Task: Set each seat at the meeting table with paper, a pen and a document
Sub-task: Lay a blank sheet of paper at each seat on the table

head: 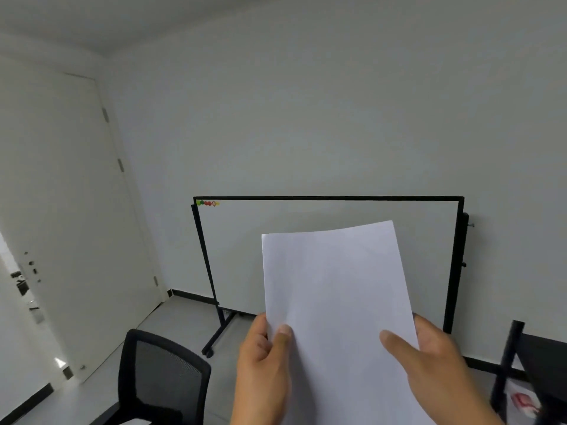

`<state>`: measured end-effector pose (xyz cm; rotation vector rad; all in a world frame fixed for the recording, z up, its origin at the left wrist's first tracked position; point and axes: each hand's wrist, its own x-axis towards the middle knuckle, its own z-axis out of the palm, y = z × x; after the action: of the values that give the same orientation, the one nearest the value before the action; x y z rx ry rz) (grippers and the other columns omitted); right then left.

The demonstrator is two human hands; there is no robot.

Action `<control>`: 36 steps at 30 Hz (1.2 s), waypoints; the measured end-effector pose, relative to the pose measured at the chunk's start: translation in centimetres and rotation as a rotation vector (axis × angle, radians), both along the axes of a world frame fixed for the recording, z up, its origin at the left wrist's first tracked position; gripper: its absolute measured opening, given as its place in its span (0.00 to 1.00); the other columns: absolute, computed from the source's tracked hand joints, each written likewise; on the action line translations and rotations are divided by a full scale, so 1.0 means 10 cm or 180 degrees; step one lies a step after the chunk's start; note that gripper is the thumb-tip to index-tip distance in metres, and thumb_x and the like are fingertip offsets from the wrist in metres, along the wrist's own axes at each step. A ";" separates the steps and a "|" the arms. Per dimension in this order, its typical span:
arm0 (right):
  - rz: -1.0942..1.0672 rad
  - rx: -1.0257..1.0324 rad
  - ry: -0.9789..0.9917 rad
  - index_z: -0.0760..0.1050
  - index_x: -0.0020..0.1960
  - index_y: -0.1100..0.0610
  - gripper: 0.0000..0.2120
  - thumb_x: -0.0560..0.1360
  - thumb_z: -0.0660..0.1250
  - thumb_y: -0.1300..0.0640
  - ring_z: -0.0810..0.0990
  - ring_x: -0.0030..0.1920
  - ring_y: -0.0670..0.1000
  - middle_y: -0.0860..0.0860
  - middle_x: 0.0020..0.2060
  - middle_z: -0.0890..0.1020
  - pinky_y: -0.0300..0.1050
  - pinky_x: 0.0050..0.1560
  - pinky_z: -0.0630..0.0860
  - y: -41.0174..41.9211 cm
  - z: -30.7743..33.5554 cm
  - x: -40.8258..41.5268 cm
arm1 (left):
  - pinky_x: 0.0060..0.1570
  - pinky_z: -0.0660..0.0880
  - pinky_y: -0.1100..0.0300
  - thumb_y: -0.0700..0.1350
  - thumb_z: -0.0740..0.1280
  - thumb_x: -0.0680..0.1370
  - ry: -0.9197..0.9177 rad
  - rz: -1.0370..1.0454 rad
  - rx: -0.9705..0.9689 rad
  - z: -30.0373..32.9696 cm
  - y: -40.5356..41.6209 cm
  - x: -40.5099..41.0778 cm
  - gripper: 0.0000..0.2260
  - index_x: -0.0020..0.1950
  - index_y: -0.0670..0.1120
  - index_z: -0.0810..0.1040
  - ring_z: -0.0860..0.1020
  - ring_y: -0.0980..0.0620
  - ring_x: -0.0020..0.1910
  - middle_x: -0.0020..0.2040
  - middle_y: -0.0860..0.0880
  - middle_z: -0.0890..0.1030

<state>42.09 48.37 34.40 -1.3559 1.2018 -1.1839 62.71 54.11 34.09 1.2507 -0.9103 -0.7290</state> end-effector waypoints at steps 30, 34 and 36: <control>0.1175 0.0186 -0.0523 0.87 0.53 0.47 0.13 0.82 0.68 0.63 0.89 0.52 0.64 0.50 0.48 0.91 0.71 0.61 0.81 -6.00 0.54 1.88 | 0.55 0.81 0.52 0.39 0.62 0.89 -0.0254 0.1117 -0.0128 0.46 -5.44 1.58 0.11 0.62 0.48 0.83 0.88 0.49 0.55 0.55 0.51 0.90; 0.1485 0.0180 -0.0594 0.87 0.51 0.46 0.14 0.82 0.68 0.63 0.90 0.51 0.58 0.49 0.48 0.91 0.65 0.62 0.83 -6.44 0.53 2.45 | 0.54 0.81 0.54 0.39 0.62 0.89 -0.0299 0.1355 -0.0111 0.44 -5.76 2.07 0.11 0.62 0.49 0.83 0.88 0.49 0.56 0.55 0.52 0.90; 0.1580 0.0163 -0.0582 0.88 0.50 0.46 0.15 0.82 0.68 0.64 0.90 0.50 0.57 0.49 0.48 0.91 0.61 0.58 0.84 -6.66 0.51 2.79 | 0.53 0.81 0.55 0.39 0.63 0.88 -0.0378 0.1516 -0.0105 0.40 -5.92 2.41 0.10 0.60 0.48 0.84 0.88 0.51 0.54 0.54 0.52 0.90</control>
<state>69.97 -18.24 39.49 -1.3706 0.7036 -0.8899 86.78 -5.07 38.07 1.4227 -0.6764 -0.2638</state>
